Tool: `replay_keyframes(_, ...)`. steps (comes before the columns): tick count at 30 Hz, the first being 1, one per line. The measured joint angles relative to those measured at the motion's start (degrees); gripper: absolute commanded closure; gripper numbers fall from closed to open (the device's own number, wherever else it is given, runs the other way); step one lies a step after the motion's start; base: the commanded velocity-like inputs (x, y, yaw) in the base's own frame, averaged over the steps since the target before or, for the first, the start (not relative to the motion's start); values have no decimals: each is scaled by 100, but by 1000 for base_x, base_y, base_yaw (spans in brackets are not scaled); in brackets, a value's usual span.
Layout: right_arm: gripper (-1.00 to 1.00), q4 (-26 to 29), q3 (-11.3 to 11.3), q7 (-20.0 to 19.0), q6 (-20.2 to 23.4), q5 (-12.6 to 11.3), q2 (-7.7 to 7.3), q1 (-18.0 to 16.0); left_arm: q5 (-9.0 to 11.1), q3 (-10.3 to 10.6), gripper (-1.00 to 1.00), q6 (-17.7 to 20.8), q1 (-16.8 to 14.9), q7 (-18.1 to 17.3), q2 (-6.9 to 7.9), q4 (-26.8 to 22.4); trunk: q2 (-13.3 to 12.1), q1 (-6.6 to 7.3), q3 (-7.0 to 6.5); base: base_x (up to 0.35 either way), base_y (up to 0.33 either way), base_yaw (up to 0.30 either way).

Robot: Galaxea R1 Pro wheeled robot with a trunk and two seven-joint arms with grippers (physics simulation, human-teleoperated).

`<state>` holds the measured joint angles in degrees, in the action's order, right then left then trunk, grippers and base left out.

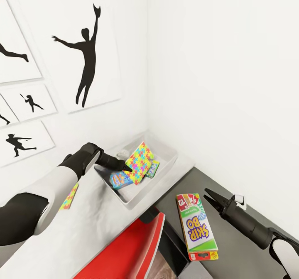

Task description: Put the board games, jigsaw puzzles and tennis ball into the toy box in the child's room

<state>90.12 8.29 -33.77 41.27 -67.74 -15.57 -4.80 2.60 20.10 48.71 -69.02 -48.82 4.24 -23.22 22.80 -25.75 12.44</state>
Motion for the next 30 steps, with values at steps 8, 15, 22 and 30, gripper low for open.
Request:
replay_keyframes(8,-100,2,0,0,-1,0,-1,-1,9,146,100,-121,0,0,1,0,0,0,75,0,0,0)
replay_keyframes(15,-100,-2,0,0,0,2,-7,-1,8,170,100,-178,-1,0,13,0,0,0,141,0,0,0)
replay_keyframes(22,-100,-1,0,0,-1,2,-7,0,10,175,100,-191,0,-1,32,0,0,0,207,0,0,0)
replay_keyframes(30,-100,-2,0,-7,-1,-1,-7,-1,9,176,100,-193,0,-1,31,-5,1,0,282,0,0,0)
